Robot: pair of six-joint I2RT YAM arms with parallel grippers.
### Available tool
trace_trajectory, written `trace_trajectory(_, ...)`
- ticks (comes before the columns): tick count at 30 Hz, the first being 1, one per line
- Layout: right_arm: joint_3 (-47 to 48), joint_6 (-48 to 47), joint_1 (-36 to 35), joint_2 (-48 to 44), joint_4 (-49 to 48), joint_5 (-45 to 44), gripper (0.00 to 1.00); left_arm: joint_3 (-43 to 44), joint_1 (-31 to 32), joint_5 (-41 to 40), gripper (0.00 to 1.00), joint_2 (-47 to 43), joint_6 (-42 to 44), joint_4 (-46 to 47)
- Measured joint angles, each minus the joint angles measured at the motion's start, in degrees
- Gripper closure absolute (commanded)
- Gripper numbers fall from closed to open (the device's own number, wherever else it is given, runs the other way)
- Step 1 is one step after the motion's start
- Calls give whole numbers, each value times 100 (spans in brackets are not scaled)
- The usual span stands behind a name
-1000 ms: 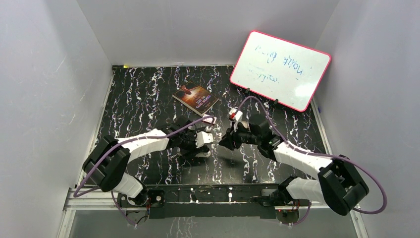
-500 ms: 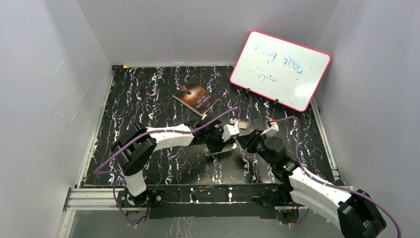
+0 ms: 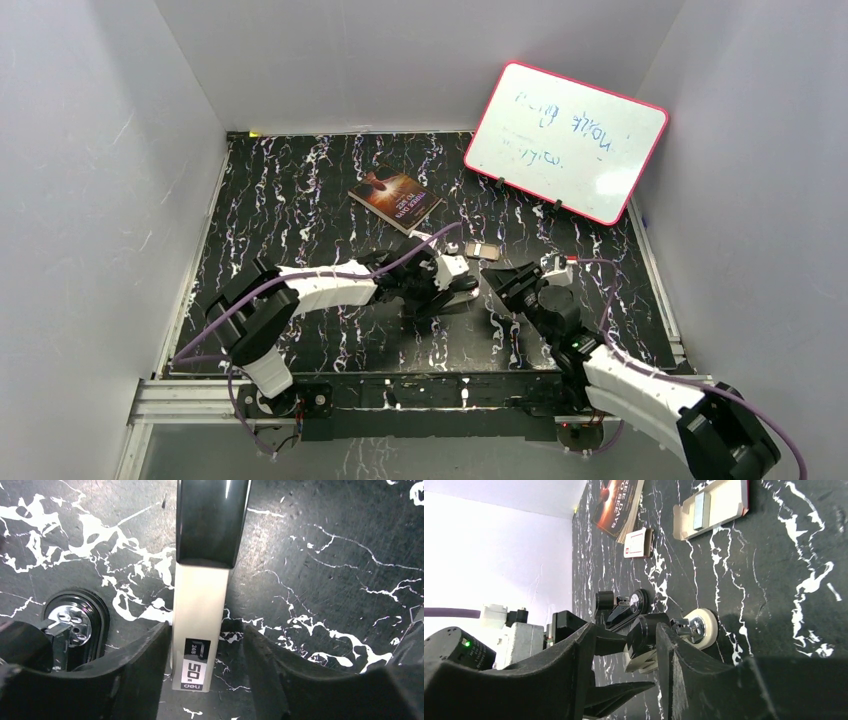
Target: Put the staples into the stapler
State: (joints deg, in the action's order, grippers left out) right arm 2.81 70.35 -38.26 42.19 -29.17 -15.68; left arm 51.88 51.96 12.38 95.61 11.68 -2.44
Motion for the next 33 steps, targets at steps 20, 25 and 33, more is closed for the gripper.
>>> trace_trajectory(20, 81, 1043, 0, 2201, -1478, 713, 42, -94, 44, -227, 100, 68, -1652, 365)
trace_trajectory(25, 131, 1224, 0, 2830, -2006, 881, 40, 85, 72, -170, 100, 240, -1958, 374)
trace_trajectory(33, 170, 1626, 0, 3816, -2828, 1252, 38, 90, 72, -90, 99, 245, -2020, 389)
